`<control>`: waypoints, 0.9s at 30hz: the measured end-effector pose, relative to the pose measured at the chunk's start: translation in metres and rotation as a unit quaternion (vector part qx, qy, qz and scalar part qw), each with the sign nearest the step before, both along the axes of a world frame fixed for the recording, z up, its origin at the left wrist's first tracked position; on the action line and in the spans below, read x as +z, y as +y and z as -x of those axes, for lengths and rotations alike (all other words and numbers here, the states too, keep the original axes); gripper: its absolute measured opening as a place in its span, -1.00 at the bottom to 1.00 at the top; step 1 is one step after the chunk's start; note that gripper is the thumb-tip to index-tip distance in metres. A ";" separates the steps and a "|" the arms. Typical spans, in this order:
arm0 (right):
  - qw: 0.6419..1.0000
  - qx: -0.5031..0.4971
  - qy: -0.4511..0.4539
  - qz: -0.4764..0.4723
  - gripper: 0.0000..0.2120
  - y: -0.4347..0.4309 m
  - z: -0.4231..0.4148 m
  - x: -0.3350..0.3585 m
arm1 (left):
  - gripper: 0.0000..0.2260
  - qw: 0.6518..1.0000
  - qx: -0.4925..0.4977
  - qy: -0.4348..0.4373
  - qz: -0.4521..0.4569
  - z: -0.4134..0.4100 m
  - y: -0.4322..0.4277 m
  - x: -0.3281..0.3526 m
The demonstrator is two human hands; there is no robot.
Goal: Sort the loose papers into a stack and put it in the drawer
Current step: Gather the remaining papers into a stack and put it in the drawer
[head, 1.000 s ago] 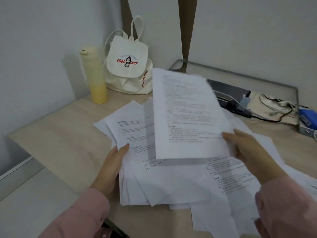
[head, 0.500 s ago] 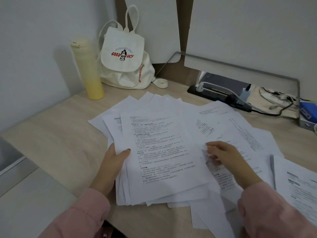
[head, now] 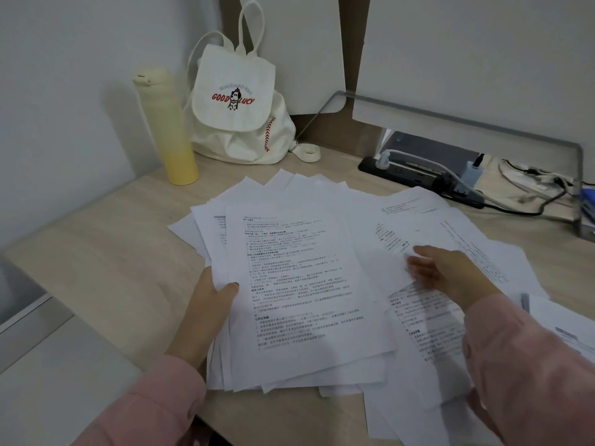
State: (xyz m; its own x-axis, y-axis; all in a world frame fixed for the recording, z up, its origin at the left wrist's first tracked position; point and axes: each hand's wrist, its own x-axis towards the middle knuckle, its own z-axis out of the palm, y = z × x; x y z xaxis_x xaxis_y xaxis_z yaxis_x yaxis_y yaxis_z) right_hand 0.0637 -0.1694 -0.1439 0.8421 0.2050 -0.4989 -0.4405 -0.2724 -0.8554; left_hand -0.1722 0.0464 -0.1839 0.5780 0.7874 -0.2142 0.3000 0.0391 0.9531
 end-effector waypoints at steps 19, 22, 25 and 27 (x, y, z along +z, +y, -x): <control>0.976 0.041 -0.184 0.113 -0.70 0.019 -0.005 -0.007 | -0.67 1.000 0.001 0.004 0.004 -0.001 -0.002 0.000; 0.956 -0.029 -0.279 0.090 -0.82 0.008 -0.006 0.000 | -0.66 1.000 -0.001 0.001 0.005 0.000 -0.002 -0.001; 0.935 -0.127 -0.329 0.017 -0.87 -0.008 -0.007 0.012 | -0.66 1.000 -0.001 -0.006 0.012 0.000 -0.003 0.001; 0.919 -0.175 -0.351 -0.044 -0.84 -0.018 -0.005 0.024 | -0.65 1.000 0.000 -0.012 0.014 -0.001 -0.002 0.002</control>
State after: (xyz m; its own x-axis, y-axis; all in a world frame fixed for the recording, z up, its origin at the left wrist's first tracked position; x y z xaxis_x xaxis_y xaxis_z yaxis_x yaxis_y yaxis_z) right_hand 0.0683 -0.1875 -0.1203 0.9719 -0.1269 0.1982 0.1809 -0.1356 -0.9741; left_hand -0.1708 0.0439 -0.1823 0.5823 0.7819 -0.2228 0.2778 0.0662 0.9584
